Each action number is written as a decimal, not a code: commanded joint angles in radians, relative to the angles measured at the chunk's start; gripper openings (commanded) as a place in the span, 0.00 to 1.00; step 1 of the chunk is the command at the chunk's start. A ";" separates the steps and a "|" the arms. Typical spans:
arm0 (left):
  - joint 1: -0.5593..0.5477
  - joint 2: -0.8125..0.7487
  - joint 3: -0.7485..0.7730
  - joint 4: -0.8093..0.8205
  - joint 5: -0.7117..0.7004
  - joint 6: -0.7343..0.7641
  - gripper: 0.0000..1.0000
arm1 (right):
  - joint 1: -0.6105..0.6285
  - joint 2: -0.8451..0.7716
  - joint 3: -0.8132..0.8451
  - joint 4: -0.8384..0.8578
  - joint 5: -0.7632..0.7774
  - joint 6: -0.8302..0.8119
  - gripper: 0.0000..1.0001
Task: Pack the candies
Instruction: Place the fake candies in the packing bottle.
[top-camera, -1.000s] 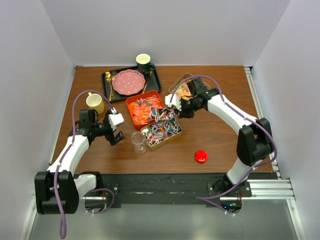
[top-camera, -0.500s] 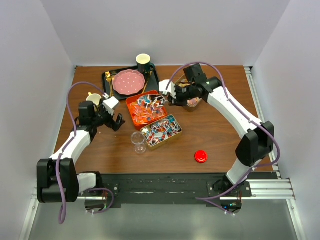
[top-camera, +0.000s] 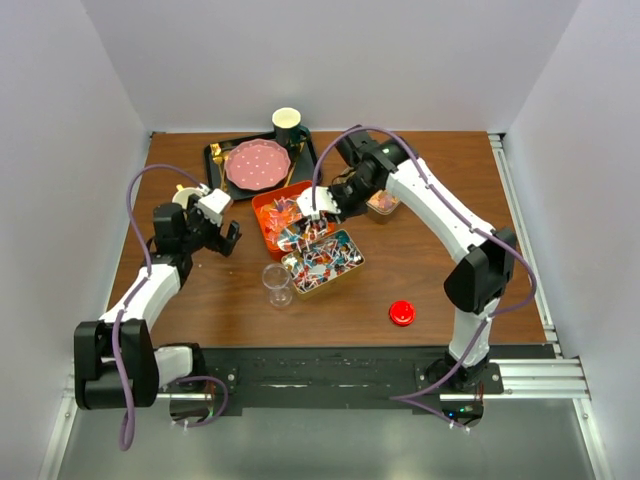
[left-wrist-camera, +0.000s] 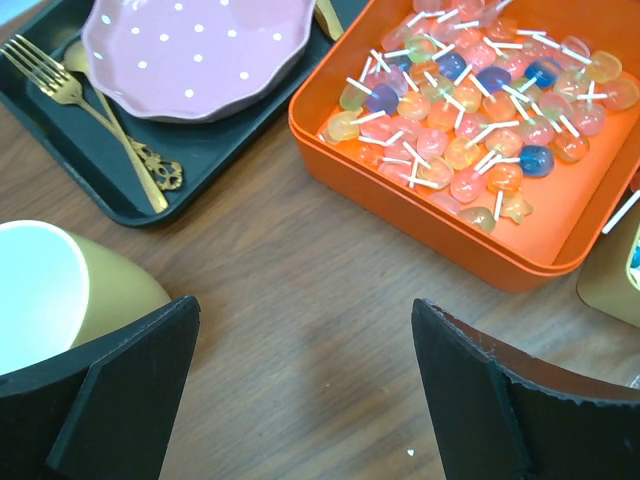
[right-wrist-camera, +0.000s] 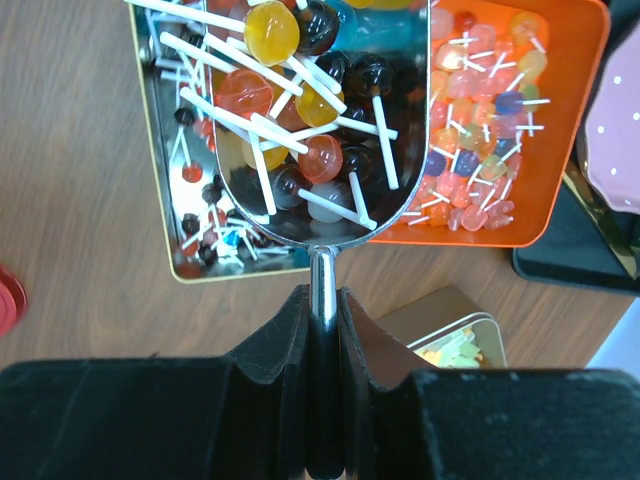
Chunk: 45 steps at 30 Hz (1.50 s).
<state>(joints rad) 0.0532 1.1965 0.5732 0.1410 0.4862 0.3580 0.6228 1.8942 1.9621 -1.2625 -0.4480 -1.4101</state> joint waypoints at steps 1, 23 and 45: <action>0.013 -0.038 -0.033 0.112 -0.021 -0.053 0.92 | 0.049 -0.014 0.044 -0.109 0.106 -0.113 0.00; 0.013 -0.107 -0.122 0.187 -0.011 -0.097 0.92 | 0.167 0.037 0.116 -0.132 0.232 -0.043 0.00; 0.013 -0.089 -0.134 0.227 0.000 -0.114 0.92 | 0.196 0.055 0.169 -0.179 0.311 -0.059 0.00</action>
<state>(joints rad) 0.0586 1.1000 0.4446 0.3004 0.4683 0.2607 0.8070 1.9438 2.0827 -1.3457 -0.1661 -1.4593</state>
